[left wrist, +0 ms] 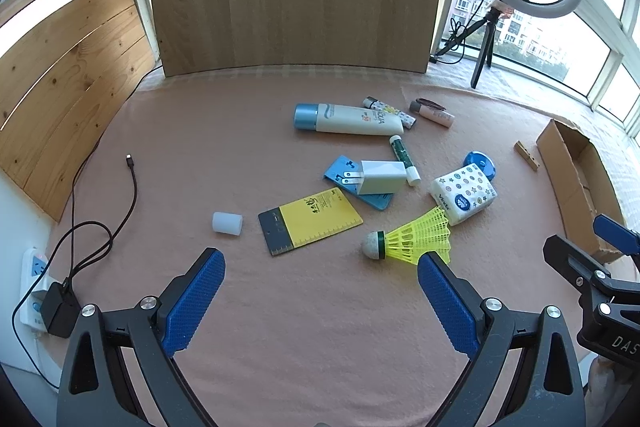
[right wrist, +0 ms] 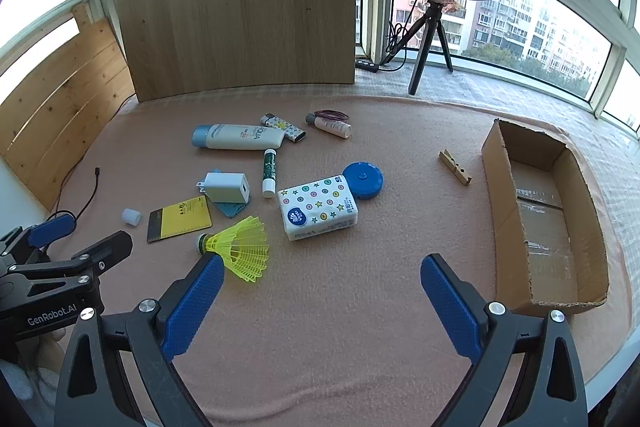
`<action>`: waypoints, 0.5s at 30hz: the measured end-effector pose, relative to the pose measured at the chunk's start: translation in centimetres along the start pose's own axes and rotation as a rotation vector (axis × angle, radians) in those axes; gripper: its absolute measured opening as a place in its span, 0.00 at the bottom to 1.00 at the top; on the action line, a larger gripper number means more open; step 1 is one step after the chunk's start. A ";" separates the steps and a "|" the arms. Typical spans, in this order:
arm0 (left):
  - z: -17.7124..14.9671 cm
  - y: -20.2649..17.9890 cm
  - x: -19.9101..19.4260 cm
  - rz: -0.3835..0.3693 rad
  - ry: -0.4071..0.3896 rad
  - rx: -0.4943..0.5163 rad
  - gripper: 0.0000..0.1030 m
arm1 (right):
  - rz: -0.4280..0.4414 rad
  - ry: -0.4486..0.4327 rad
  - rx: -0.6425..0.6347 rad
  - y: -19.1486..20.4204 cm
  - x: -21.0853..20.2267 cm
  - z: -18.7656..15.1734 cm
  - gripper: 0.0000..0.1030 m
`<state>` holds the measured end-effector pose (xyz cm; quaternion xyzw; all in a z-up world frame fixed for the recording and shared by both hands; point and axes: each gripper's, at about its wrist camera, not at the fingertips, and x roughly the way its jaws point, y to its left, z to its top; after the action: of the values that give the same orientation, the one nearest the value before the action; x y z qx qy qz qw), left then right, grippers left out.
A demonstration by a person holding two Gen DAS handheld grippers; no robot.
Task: Organize objects
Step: 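Move the left tool toward the yellow-green shuttlecock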
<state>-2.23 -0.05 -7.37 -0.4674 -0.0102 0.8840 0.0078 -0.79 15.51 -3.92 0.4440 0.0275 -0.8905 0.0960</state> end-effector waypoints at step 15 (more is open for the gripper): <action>-0.3 -0.6 1.2 -0.027 0.011 0.028 0.93 | 0.053 0.047 -0.013 0.4 1.3 -0.3 0.76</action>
<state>-2.67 0.62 -8.45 -0.4721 -0.0040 0.8812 0.0264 -1.28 15.00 -5.10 0.4646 0.0236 -0.8768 0.1217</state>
